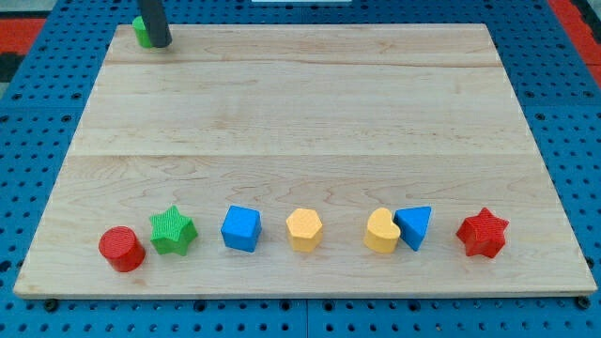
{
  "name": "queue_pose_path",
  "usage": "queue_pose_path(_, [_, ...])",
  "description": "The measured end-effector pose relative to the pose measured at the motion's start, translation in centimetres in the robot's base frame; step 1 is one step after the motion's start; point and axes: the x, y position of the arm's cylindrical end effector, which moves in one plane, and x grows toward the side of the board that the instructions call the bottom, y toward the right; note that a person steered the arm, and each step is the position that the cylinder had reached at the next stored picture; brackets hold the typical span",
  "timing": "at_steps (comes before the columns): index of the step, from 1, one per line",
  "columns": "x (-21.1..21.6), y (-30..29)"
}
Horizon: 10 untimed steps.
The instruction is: Move the yellow hexagon to the top center of the board
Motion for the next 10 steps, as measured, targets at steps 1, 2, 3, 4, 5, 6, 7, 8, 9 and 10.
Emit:
queue_pose_path(1, [0.7, 1.0])
queue_pose_path(2, [3.7, 5.6])
queue_pose_path(3, [8.7, 8.3])
queue_pose_path(4, [14.0, 12.0])
queue_pose_path(5, [20.2, 19.0])
queue_pose_path(6, [26.2, 21.4])
queue_pose_path(7, [31.7, 22.7])
queue_pose_path(8, [33.0, 22.9])
queue_pose_path(9, [38.1, 22.1])
queue_pose_path(10, [38.3, 21.5])
